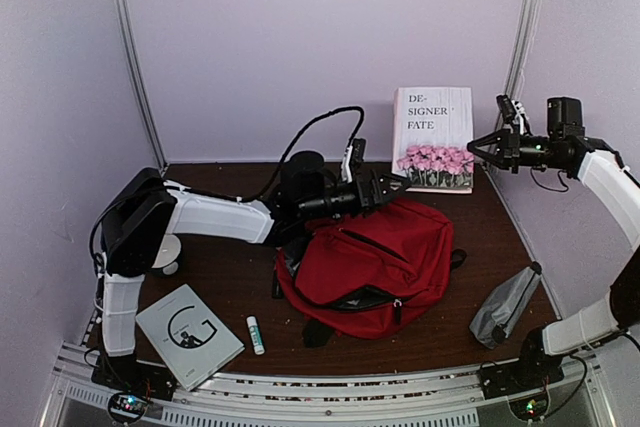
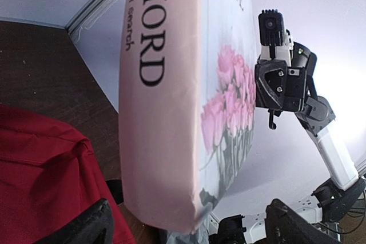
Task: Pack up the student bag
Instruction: Pass from the right arm to the left
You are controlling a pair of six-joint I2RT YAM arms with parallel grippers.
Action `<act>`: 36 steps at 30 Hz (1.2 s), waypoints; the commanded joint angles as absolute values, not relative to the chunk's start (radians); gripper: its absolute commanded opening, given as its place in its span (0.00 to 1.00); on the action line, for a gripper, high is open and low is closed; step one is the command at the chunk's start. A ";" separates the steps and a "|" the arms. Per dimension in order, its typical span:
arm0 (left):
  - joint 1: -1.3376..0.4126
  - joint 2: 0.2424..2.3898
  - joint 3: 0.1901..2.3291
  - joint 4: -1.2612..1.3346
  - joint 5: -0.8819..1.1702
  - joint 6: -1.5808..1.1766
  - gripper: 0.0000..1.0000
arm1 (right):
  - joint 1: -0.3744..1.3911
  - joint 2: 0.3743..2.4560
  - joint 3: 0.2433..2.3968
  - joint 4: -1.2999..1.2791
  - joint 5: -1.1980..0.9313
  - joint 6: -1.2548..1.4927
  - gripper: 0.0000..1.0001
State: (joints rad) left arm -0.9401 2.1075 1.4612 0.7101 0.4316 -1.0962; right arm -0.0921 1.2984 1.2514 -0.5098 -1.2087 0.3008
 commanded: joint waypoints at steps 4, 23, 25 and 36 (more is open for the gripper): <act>-0.936 2.149 1.512 0.832 0.455 -1.153 0.94 | -0.073 1.259 1.210 -0.426 -1.239 0.342 0.00; -0.928 2.182 1.545 0.949 0.541 -1.209 0.43 | -0.052 1.287 1.189 -0.505 -1.179 0.242 0.00; -0.927 2.177 1.542 0.940 0.542 -1.204 0.41 | -0.052 1.282 1.188 -0.505 -1.169 0.239 0.05; -0.868 1.997 1.351 0.818 0.536 -1.101 0.35 | -0.054 1.166 1.194 -0.646 -1.016 0.045 0.50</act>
State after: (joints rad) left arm -0.9134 2.1216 1.4174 0.8246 0.5285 -1.1725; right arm -0.0601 1.2308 1.1786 -0.5884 -1.0882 0.1375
